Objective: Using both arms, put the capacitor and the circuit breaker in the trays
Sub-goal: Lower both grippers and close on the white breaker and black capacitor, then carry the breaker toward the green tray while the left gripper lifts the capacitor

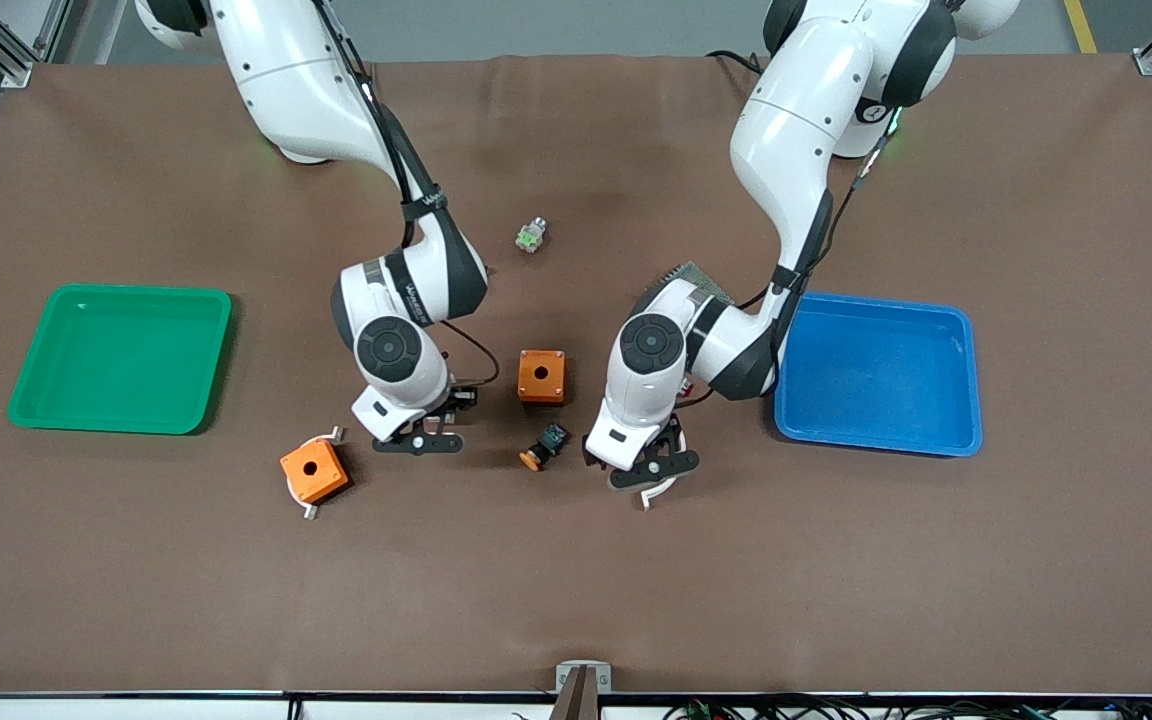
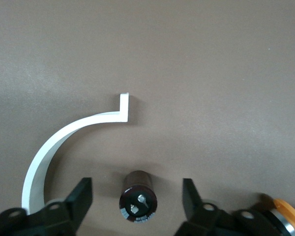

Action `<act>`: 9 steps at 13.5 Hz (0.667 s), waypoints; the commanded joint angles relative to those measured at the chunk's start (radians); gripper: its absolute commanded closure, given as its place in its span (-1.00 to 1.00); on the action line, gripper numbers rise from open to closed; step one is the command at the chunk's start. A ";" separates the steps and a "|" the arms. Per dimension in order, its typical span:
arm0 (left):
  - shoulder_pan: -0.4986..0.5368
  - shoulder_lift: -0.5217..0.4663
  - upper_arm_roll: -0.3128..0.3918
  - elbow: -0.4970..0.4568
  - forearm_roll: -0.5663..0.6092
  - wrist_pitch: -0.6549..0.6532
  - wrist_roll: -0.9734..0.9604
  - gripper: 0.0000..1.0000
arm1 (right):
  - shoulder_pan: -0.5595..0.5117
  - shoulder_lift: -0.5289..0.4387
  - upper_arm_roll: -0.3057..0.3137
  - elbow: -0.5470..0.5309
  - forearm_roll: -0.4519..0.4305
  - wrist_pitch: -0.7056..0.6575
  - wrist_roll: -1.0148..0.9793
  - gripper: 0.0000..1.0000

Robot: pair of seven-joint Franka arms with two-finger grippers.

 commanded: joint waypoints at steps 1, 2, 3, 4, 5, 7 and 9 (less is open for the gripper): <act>-0.018 0.018 0.019 0.027 0.018 0.006 -0.031 -0.43 | -0.097 -0.115 0.004 0.021 0.019 -0.168 -0.103 1.00; -0.025 0.018 0.019 0.025 0.018 0.006 -0.031 -0.38 | -0.134 -0.139 0.004 0.035 0.019 -0.230 -0.144 0.99; -0.027 0.018 0.019 0.024 0.019 0.006 -0.031 -0.33 | -0.166 -0.162 0.005 0.038 0.020 -0.276 -0.175 0.99; -0.029 0.018 0.019 0.024 0.019 0.006 -0.031 -0.25 | -0.197 -0.194 0.004 0.038 0.017 -0.337 -0.210 0.99; -0.029 0.019 0.019 0.022 0.019 0.006 -0.031 -0.22 | -0.220 -0.213 -0.001 0.038 0.009 -0.385 -0.249 0.99; -0.032 0.020 0.019 0.019 0.021 0.006 -0.031 -0.14 | -0.273 -0.224 -0.041 0.035 0.008 -0.439 -0.361 0.99; -0.032 0.020 0.019 0.019 0.021 0.004 -0.031 -0.09 | -0.304 -0.224 -0.056 0.006 -0.013 -0.441 -0.422 0.99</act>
